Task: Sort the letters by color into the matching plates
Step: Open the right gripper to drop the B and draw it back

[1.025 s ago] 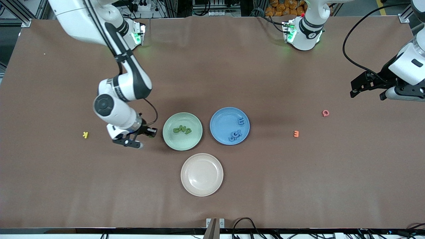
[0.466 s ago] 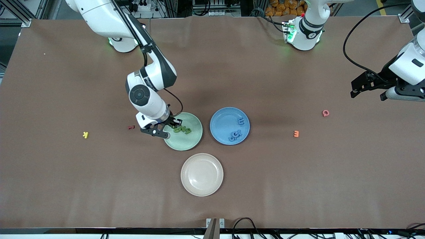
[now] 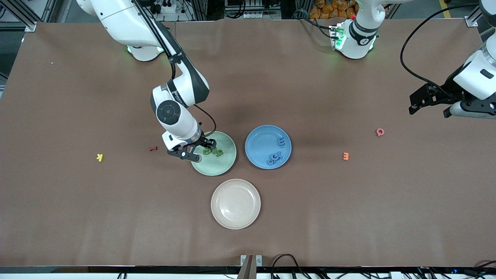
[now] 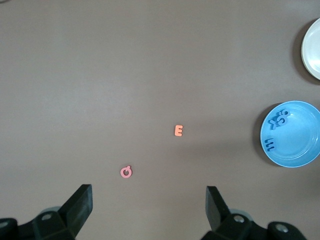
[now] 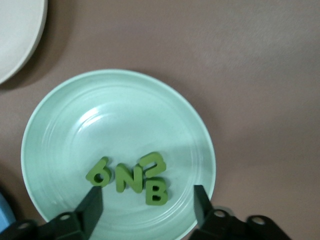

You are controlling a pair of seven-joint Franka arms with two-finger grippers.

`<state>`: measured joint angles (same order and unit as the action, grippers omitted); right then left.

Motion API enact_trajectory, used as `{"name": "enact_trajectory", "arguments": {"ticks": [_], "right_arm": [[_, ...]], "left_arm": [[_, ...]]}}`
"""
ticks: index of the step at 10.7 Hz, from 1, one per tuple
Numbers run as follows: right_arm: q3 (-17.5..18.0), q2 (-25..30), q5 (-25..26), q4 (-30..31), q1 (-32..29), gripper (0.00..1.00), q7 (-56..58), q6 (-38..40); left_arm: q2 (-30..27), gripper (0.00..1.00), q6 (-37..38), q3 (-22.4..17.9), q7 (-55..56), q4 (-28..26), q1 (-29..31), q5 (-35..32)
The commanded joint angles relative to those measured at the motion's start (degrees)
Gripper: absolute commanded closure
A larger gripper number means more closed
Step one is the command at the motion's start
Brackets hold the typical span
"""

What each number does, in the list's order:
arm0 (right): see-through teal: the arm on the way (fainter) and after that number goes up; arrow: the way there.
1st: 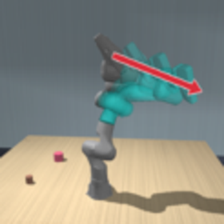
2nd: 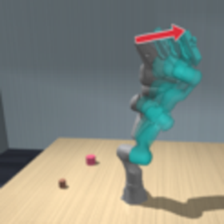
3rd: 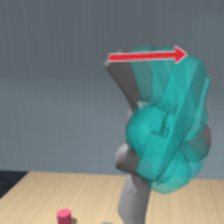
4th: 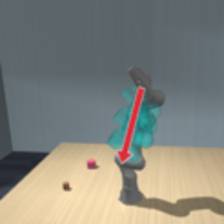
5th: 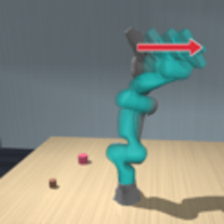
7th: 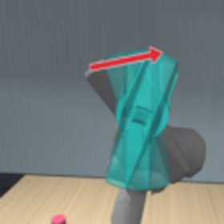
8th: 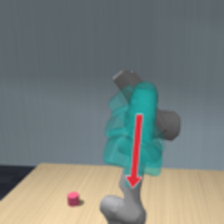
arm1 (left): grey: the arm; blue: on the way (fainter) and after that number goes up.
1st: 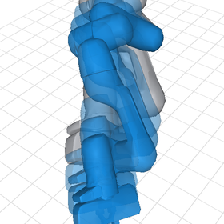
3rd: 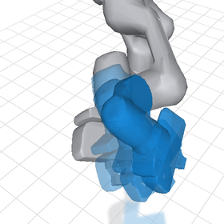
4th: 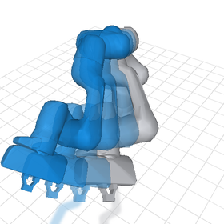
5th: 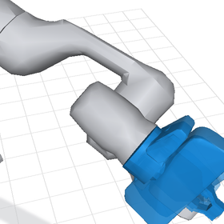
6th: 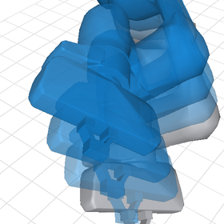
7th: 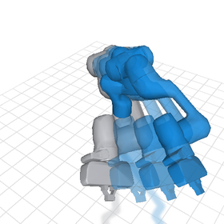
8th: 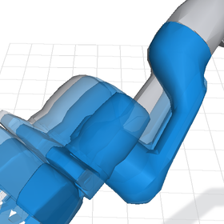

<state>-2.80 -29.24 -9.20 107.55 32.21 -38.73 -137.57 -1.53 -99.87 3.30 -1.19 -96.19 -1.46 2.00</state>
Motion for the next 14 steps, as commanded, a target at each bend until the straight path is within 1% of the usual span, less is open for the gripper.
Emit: {"name": "enact_trajectory", "arguments": {"ticks": [1, 2, 3, 4, 6, 8, 9, 12, 13, 14], "right_arm": [[-1.67, 1.11, 1.02, -1.03, -3.55, 0.00, 9.15, 1.33], [-1.94, 1.72, 1.02, -1.64, -5.74, 0.00, 12.59, 2.64], [-3.16, 2.08, 1.02, -2.86, -7.33, 0.00, 15.93, 5.01], [-4.74, 2.17, 1.63, -4.53, -8.04, 0.00, 18.14, 9.21], [-7.11, 2.61, 4.79, -8.74, -10.67, 0.00, 21.84, 16.15], [-10.72, 4.09, 4.98, -12.17, -12.43, 0.00, 27.97, 22.84], [-11.78, 5.41, 4.98, -12.88, -13.66, 0.00, 30.27, 24.44], [-12.05, 10.15, 4.98, -12.89, -19.89, 0.00, 36.17, 26.29], [-12.14, 12.08, 5.15, -12.81, -20.87, 0.00, 35.83, 27.08], [-12.05, 14.19, 6.72, -12.80, -21.66, 0.00, 35.31, 27.87]], "left_arm": [[-0.40, 0.00, -0.67, 0.13, -1.27, -0.75, 0.41, -0.33], [-0.40, 0.00, -0.67, 0.13, -1.27, -0.66, 0.41, -0.33], [-0.40, 0.00, -0.67, 0.13, -1.27, -0.66, 0.41, -0.33], [-0.40, 0.00, -0.67, 0.13, -1.27, -0.75, 0.41, -0.33], [-0.40, 0.00, -0.67, 0.13, -1.27, -0.66, 0.41, -0.33], [-0.40, 0.00, -0.67, 0.13, -1.27, -0.75, 0.41, -0.33], [-0.49, 0.00, -0.67, 0.13, -1.27, -0.75, 0.41, -0.33], [-0.40, 0.00, -1.20, 0.22, -1.27, -0.40, 0.23, -1.20], [-0.23, 0.00, -1.55, 0.22, -1.27, -0.57, 0.32, -1.21], [-0.31, 0.00, -1.55, 0.13, -1.35, -0.75, 0.49, -1.12]]}}
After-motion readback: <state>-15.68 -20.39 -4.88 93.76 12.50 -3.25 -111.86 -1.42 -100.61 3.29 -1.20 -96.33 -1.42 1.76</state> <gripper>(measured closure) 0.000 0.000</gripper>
